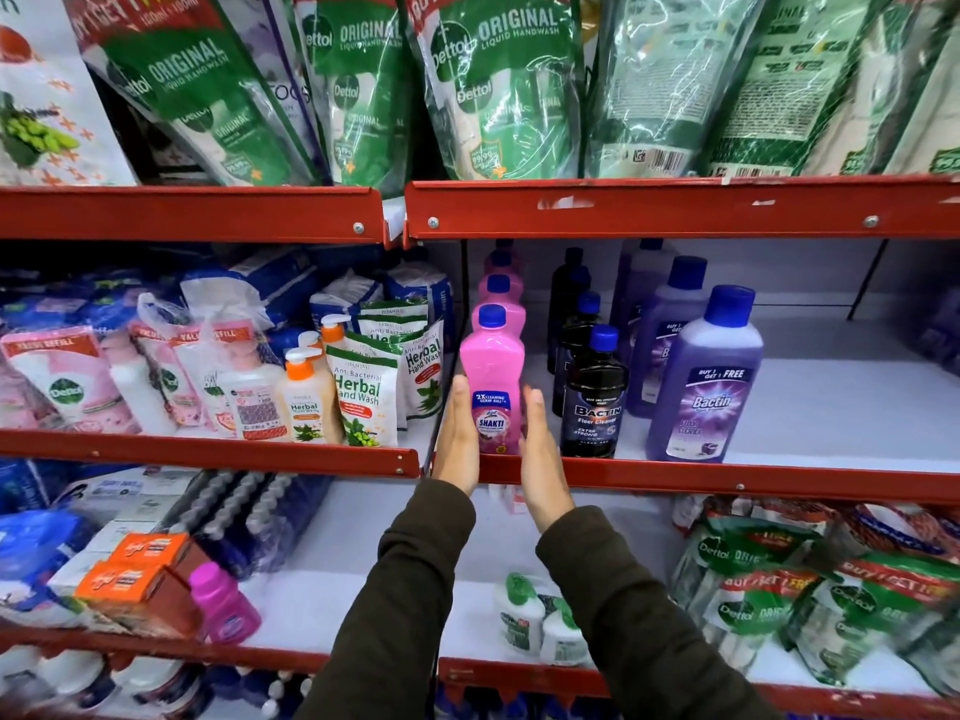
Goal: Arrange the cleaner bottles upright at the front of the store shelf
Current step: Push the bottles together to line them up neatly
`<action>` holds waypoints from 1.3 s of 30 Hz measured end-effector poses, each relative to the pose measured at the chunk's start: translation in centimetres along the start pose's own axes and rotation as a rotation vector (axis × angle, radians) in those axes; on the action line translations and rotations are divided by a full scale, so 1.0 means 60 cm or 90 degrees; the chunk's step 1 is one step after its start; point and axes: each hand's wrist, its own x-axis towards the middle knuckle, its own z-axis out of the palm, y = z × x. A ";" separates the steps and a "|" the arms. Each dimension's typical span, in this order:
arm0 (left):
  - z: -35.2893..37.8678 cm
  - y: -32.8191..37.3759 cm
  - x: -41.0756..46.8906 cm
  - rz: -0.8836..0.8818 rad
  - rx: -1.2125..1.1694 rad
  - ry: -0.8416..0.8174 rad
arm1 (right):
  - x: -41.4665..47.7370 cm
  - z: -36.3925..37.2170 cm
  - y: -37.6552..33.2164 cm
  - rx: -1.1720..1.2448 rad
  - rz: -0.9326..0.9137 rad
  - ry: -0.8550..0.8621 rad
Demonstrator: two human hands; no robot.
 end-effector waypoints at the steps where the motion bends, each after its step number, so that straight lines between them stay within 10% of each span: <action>1: 0.006 -0.006 -0.001 0.021 0.020 0.034 | -0.007 -0.005 -0.001 0.006 -0.025 0.022; 7: 0.076 -0.029 -0.035 0.233 0.090 0.326 | -0.033 -0.079 0.016 0.014 -0.195 0.313; 17: 0.194 -0.050 -0.033 0.027 -0.005 0.005 | 0.026 -0.148 0.030 0.053 -0.029 0.188; 27: 0.209 -0.043 -0.036 0.034 0.015 0.047 | 0.002 -0.165 0.018 -0.004 -0.055 0.118; 33: 0.262 -0.050 -0.063 0.197 0.184 0.319 | -0.046 -0.226 0.024 0.006 -0.208 0.319; 39: 0.362 -0.058 -0.081 0.196 0.137 0.118 | -0.026 -0.329 -0.010 -0.010 -0.159 0.316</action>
